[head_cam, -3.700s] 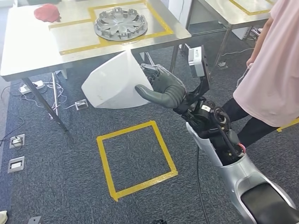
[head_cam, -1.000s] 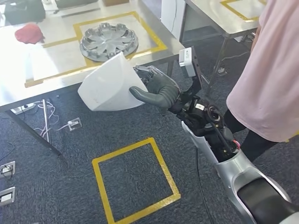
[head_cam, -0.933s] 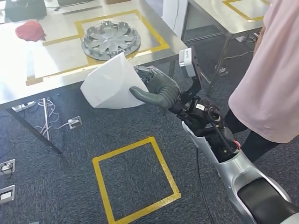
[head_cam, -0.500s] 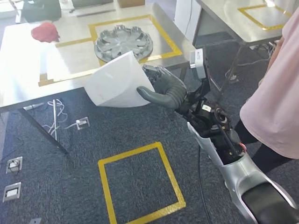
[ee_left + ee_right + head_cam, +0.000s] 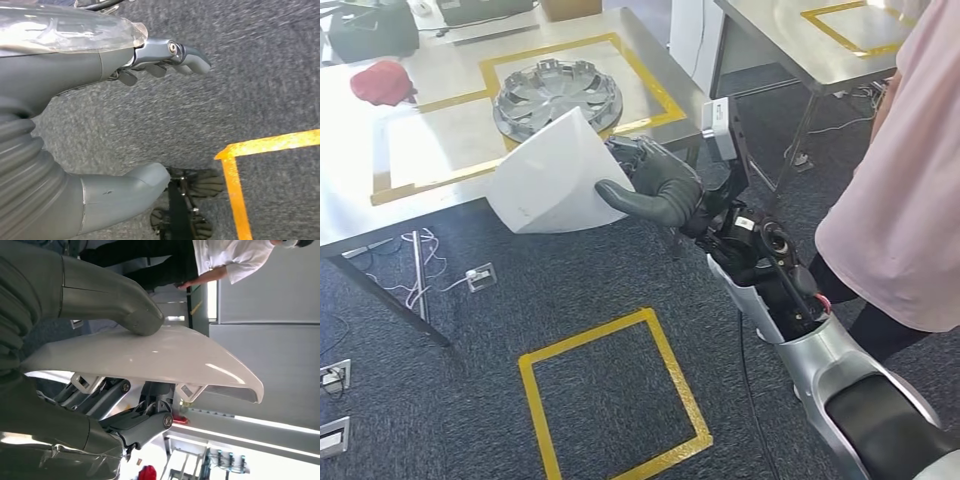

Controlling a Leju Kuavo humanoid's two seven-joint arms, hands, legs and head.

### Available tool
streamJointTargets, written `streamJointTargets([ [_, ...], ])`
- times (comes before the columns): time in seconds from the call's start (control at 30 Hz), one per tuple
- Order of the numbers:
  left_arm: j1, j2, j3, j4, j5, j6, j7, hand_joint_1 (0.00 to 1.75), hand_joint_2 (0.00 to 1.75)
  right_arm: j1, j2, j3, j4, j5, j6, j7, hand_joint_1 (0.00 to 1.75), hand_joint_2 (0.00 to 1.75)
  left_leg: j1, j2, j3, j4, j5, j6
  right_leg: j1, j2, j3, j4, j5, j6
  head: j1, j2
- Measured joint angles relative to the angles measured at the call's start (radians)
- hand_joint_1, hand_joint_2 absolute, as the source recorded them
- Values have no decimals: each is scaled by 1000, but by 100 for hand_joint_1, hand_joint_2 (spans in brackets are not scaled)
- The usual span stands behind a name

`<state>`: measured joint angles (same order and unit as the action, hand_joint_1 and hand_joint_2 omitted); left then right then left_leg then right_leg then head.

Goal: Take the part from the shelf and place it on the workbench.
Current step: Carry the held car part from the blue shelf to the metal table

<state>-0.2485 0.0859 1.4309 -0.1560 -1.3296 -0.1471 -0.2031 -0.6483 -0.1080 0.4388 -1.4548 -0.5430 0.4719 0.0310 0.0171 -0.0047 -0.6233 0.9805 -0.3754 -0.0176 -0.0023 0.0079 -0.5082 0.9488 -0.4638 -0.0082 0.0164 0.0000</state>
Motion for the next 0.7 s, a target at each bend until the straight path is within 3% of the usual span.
streamJointTargets([
  [0.1, -2, -2, 0, 0, -2, 0, 0, 0, 175, 0, 0, -1, 0, 6, -3, 0, 175, 175, 0, -1, 9, -17, -10, 16, 1, 0, 1, 1, -11, 14, 4, 0],
  [0.17, -4, -2, 0, 0, -3, 0, 0, 0, 175, -1, 0, -2, 0, 6, -3, 0, 175, 175, 2, 0, 19, -20, -15, 29, -1, -1, -18, 49, -40, 25, 11, 0],
  [0.27, -6, -2, 0, 0, -3, 0, 0, 0, 175, 0, 0, -2, 0, 6, -4, -1, 175, 175, 2, 0, 32, -21, -27, 41, -5, -2, -127, 260, -120, 37, 28, 0],
  [0.3, -6, -2, 0, 0, -3, 0, 0, 0, 175, 3, 0, -2, 1, 6, -4, 0, 175, 175, 1, 0, 37, -20, -31, 42, -6, -2, -161, 312, -128, 39, 31, 0],
  [0.33, -5, -3, 0, 0, -3, -1, 0, 0, 175, 5, 0, -2, 2, 6, -4, 0, 175, 175, 1, -1, 44, -20, -36, 41, -7, -2, -176, 323, -113, 39, 34, 0],
  [0.37, -5, -3, 0, 0, -3, -1, 0, 0, 175, 7, 0, -2, 3, 7, -4, 1, 175, 175, 2, -2, 53, -20, -42, 40, -7, -3, -173, 295, -79, 38, 37, 0],
  [0.43, -4, -3, 0, 0, -3, -1, 0, 0, 175, 6, 0, -2, 4, 9, -4, 3, 175, 175, 2, -5, 72, -20, -56, 34, -7, -2, -126, 161, 16, 31, 47, 0],
  [0.47, -5, -3, 0, 0, -3, -1, 0, 0, 175, 5, 0, -2, 4, 9, -4, 3, 175, 175, 0, -6, 78, -20, -62, 30, -5, -2, -101, 99, 47, 26, 50, 0],
  [0.53, -6, -4, 0, 0, -3, -1, 0, 0, 175, 4, 0, -1, 5, 9, -4, 4, 175, 175, -2, -6, 78, -19, -67, 20, 0, -2, -72, 33, 57, 16, 52, 0],
  [0.63, -7, -5, 0, 0, -5, -1, 0, 0, 175, 7, -1, -2, 4, 9, -7, 4, 175, 175, -2, -3, 73, -11, -75, 6, -2, 1, -58, 11, 48, 4, 47, 0],
  [0.7, -8, -4, 0, 0, -7, -1, 0, 0, 175, 7, -2, -2, 2, 9, -10, 4, 175, 175, 0, -2, 37, 66, -112, -2, -6, 0, -47, 2, 46, -7, 39, 0],
])
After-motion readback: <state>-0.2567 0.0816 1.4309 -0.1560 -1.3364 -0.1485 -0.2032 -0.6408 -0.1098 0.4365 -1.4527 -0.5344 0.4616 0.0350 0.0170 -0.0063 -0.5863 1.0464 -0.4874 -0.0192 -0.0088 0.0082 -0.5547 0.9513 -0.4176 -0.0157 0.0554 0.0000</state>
